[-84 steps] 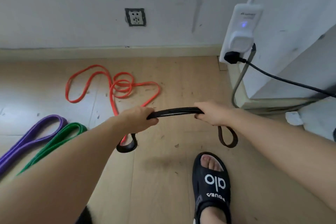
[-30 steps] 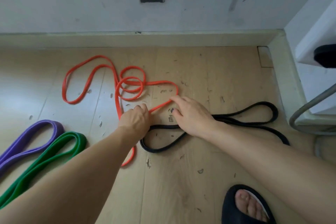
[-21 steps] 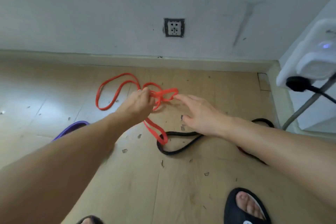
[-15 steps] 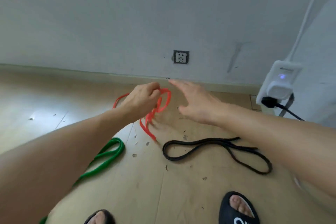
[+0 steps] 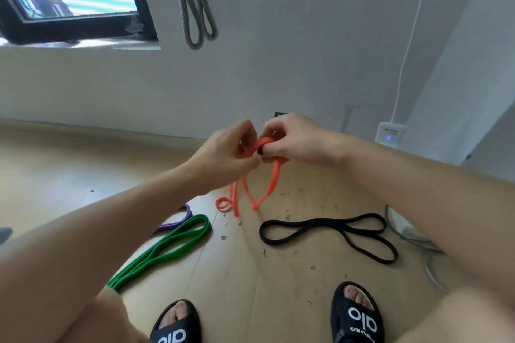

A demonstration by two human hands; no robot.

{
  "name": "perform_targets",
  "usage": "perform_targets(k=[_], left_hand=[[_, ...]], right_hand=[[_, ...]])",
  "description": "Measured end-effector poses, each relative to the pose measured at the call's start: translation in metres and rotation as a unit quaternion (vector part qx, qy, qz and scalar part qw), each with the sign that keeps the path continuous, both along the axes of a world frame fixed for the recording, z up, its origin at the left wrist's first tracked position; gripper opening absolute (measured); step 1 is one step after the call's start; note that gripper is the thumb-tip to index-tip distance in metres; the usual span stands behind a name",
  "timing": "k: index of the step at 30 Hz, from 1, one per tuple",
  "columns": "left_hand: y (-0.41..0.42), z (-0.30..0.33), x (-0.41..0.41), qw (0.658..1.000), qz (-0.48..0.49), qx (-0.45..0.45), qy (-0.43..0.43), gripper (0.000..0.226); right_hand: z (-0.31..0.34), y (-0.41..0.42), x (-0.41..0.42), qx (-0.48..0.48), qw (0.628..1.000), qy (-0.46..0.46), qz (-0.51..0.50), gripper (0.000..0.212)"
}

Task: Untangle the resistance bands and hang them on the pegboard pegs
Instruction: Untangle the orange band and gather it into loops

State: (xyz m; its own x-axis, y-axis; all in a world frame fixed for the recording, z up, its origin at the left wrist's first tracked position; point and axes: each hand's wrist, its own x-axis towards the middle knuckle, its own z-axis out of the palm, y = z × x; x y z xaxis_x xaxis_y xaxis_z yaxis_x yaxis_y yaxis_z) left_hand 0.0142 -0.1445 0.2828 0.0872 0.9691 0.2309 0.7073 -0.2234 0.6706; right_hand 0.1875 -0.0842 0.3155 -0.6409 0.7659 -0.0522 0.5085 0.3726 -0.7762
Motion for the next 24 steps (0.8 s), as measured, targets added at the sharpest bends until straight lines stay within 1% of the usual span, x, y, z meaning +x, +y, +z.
perform_targets(k=[2,4,5,8,11,13,16,19,23,24], left_hand=[[-0.01,-0.003,-0.001,0.999,-0.009,-0.036,-0.021,0.029],[-0.017,-0.008,0.0,0.994,-0.03,-0.085,-0.064,0.041],[-0.019,-0.012,0.0,0.99,-0.04,-0.102,-0.084,0.042],[-0.023,-0.016,0.001,0.987,-0.05,-0.113,-0.099,0.032],[-0.02,-0.014,0.004,0.987,-0.052,-0.103,-0.113,0.031],[-0.016,-0.014,0.005,0.988,-0.051,-0.102,-0.109,0.022],[-0.013,-0.016,0.006,0.99,-0.045,-0.081,-0.102,0.025],[-0.011,-0.016,0.002,0.997,-0.022,-0.053,-0.052,0.019],[-0.012,-0.008,0.002,0.998,-0.04,-0.039,0.011,0.001],[-0.011,-0.006,0.002,0.998,-0.037,-0.037,0.021,0.004]], right_hand=[[0.006,-0.014,0.0,-0.012,0.999,0.033,-0.009,0.013],[0.009,-0.026,0.0,-0.019,0.997,0.07,-0.021,0.014],[0.009,-0.031,0.0,-0.024,0.996,0.085,-0.026,0.013],[0.007,-0.04,0.004,-0.045,0.993,0.105,-0.037,0.01],[0.004,-0.042,0.009,-0.075,0.987,0.135,-0.042,0.007],[0.003,-0.04,0.011,-0.074,0.983,0.158,-0.053,0.01],[0.002,-0.037,0.01,-0.071,0.975,0.192,-0.082,0.014],[0.002,-0.034,0.01,-0.071,0.97,0.211,-0.101,0.017],[-0.001,-0.025,0.014,-0.094,0.952,0.253,-0.14,0.012],[-0.003,-0.022,0.015,-0.104,0.948,0.258,-0.154,0.013]])
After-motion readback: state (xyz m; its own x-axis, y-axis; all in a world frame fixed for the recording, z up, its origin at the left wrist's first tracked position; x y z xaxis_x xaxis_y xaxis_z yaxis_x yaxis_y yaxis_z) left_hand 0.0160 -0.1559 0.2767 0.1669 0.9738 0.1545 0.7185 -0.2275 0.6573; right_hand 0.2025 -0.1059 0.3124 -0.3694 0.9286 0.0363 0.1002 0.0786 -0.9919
